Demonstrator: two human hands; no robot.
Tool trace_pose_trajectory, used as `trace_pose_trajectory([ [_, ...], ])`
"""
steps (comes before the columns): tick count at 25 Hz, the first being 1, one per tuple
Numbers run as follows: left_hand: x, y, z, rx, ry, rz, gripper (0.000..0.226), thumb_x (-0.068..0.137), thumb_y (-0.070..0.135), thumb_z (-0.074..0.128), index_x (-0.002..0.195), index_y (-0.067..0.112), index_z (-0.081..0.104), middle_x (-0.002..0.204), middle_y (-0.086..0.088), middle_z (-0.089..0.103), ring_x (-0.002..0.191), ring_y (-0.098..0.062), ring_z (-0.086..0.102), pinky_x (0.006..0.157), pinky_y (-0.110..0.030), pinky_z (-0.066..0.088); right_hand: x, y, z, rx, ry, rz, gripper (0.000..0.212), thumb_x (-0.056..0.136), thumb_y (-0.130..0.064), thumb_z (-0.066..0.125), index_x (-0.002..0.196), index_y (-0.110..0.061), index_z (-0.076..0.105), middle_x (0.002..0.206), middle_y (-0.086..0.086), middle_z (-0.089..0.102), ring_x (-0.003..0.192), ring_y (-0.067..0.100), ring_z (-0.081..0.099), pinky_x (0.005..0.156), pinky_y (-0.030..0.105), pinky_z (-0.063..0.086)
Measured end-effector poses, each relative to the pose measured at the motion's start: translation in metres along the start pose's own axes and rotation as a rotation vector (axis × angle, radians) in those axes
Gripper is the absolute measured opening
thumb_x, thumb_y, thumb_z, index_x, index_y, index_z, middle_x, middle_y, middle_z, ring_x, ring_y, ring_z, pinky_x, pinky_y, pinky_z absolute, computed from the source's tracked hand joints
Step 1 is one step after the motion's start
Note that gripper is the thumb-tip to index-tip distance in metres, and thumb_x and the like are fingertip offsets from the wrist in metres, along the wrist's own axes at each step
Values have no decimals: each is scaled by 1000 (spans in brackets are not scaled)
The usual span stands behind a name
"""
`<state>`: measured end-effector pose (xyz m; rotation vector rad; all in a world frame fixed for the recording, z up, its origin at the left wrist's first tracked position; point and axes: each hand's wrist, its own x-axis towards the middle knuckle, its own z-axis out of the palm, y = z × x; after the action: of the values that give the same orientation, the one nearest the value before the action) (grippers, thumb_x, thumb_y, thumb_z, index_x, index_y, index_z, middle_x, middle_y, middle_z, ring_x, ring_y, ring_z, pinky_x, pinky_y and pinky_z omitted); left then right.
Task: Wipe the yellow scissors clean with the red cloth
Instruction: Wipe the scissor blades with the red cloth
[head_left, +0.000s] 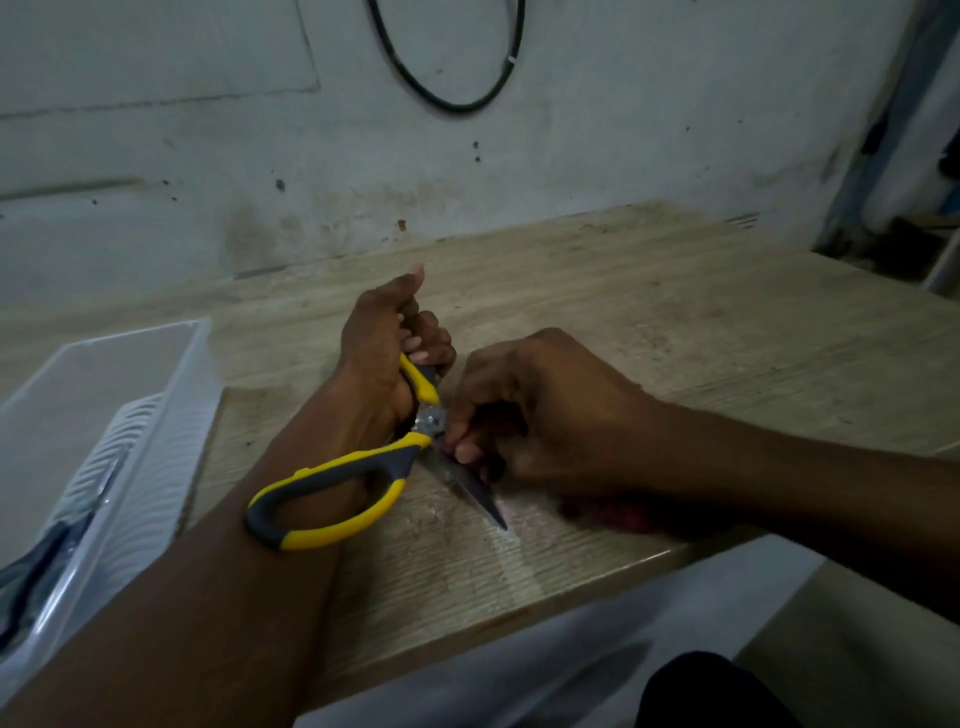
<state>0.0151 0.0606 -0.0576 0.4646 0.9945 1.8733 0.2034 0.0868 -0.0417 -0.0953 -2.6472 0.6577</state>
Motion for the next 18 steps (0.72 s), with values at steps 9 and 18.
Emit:
trace_pose_trajectory([
  [9,-2,-3,6,-259,-28,48,66,109,50,31,76,-3,53,81,-31,73,68,-43,75,59,-52,63,-5,6,-2,71,-32,-12,21,72,1,79,84,-16,81,84,-5,77,75,6,74,70,36,61],
  [18,-3,-2,8,-217,20,38,60,110,43,35,75,-2,53,84,-32,73,70,-43,76,57,-47,63,-2,1,-2,18,1,-45,18,71,-12,81,82,-26,81,86,-12,75,77,4,71,71,36,59],
])
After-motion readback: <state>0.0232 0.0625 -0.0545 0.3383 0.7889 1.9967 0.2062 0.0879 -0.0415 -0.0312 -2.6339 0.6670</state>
